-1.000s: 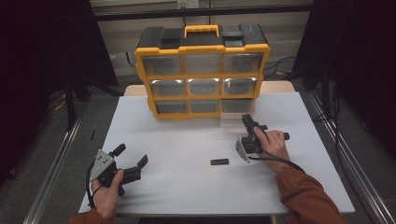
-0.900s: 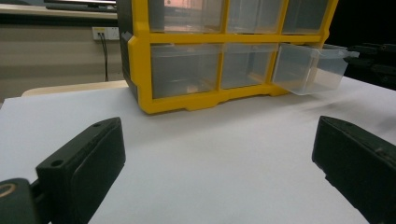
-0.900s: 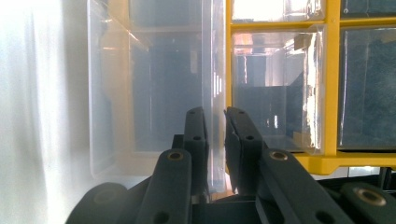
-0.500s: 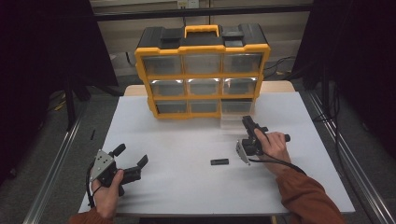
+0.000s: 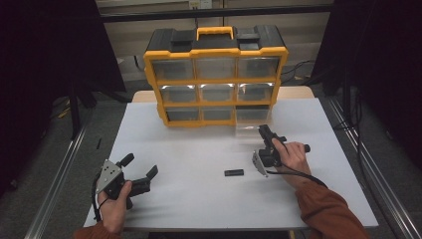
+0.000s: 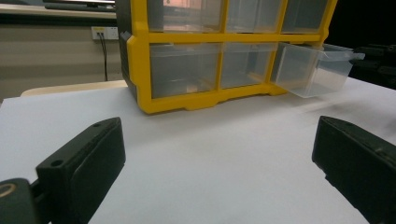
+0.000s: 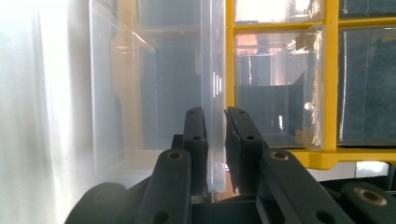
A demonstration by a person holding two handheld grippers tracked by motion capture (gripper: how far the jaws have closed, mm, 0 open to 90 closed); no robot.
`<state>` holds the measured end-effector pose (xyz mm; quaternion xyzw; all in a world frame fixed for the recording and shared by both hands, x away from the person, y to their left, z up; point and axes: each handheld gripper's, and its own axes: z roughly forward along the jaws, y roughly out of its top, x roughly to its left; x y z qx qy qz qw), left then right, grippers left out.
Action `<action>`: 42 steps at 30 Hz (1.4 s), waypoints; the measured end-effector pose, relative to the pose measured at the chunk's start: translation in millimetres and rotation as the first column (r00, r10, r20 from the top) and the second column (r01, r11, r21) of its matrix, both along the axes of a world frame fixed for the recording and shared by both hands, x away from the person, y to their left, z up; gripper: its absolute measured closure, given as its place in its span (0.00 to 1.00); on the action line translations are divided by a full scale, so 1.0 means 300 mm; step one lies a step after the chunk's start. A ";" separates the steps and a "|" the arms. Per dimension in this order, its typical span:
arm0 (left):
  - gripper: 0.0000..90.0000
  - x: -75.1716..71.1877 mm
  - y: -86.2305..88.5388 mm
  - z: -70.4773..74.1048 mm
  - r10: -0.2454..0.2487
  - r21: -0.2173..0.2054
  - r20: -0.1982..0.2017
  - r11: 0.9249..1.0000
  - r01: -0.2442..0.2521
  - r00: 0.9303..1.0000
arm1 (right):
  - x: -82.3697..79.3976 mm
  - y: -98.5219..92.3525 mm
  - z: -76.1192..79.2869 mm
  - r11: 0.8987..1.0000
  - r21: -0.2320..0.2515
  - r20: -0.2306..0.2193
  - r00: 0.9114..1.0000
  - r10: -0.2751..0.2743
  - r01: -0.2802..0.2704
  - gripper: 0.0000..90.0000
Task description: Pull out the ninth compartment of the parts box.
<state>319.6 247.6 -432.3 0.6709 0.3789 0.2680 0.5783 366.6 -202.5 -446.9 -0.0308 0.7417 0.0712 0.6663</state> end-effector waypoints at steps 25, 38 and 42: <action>0.03 0.000 0.001 0.000 -0.001 -0.002 0.000 1.000 0.001 1.000 | 0.016 -0.011 0.023 0.955 0.289 -0.105 0.994 -0.032 0.061 0.44; 0.03 0.001 0.000 0.000 -0.005 -0.002 0.000 1.000 0.005 1.000 | 0.025 -0.051 0.070 0.780 0.608 -0.219 0.976 -0.011 0.146 0.24; 0.03 0.002 0.000 0.000 -0.004 -0.003 0.002 1.000 0.004 1.000 | 0.028 -0.063 0.079 0.697 0.694 -0.274 0.962 0.021 0.182 0.20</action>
